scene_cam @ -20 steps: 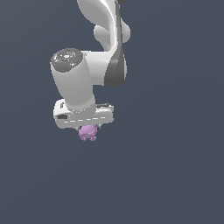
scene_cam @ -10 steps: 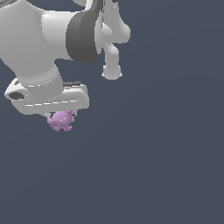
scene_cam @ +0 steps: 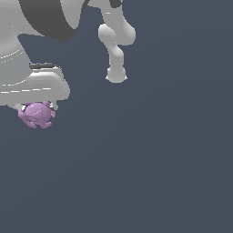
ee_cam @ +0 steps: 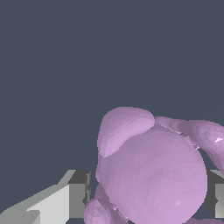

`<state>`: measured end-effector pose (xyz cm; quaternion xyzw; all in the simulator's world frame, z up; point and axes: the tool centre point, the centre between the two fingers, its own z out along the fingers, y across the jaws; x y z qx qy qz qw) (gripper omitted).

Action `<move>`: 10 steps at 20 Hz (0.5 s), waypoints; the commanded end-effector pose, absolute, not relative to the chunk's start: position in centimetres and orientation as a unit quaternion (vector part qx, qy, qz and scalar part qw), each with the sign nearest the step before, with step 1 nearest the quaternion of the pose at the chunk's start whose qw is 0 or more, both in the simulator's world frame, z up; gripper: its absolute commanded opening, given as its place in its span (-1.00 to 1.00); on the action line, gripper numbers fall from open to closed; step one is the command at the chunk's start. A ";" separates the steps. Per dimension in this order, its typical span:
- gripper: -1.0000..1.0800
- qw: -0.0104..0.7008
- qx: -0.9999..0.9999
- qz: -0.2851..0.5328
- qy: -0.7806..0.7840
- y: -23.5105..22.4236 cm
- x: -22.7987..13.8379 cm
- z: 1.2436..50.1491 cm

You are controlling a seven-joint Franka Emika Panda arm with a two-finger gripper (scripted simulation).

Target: Pick up the object and move it to a goal position.

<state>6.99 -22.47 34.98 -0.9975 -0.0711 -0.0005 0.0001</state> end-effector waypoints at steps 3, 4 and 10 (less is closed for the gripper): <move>-1.00 0.000 -0.997 0.000 -0.072 -23.7 7.2 36.4; -1.00 0.000 -0.997 0.000 -0.072 -23.9 7.2 36.7; -1.00 0.000 -0.997 0.000 -0.072 -24.7 7.4 37.5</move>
